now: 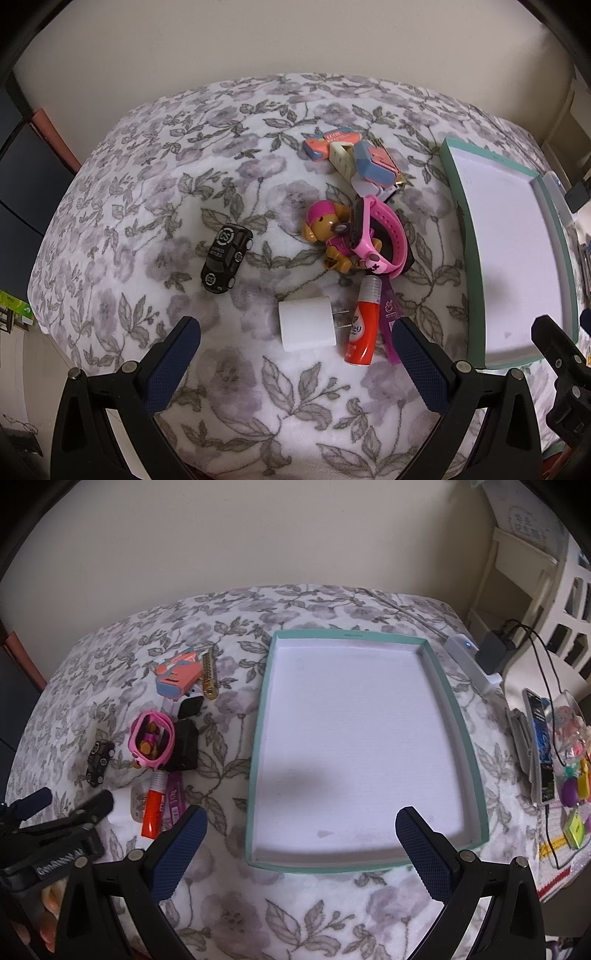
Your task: Organize rigid objects
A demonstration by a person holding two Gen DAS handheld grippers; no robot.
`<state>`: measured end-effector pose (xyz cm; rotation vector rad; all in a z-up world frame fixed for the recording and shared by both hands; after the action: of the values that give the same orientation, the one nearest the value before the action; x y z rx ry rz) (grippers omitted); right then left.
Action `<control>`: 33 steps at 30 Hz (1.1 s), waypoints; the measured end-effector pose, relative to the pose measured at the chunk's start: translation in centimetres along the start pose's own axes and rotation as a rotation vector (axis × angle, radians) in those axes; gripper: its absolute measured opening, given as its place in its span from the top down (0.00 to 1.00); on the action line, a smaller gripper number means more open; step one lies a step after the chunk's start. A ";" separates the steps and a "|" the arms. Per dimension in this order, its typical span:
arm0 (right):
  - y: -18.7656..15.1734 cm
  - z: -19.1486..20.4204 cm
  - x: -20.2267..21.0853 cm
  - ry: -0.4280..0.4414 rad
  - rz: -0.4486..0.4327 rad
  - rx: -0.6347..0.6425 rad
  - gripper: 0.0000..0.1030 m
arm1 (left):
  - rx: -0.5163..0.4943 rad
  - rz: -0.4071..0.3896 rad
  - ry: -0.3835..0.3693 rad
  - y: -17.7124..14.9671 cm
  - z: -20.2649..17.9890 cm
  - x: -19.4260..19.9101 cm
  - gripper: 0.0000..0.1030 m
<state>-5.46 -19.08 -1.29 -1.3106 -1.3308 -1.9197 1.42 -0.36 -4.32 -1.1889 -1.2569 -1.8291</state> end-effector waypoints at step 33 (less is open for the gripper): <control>1.9 5.7 -5.4 0.136 0.115 0.084 0.43 | -0.153 0.125 -0.053 1.8 -4.0 -5.0 0.56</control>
<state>0.92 -15.51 -4.80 -1.1681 -1.2288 -1.8206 3.63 -4.77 -8.79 -1.3751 -1.0608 -1.8381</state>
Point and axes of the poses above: each gripper's, at about its wrist camera, not at the fingertips, and x roughly against the way its jaws point, z to its left, y to its top, the point moved 2 cm from there along -x, roughly the way its jaws point, and after that the axes turned 5 degrees about -x, right-handed, at the moved point
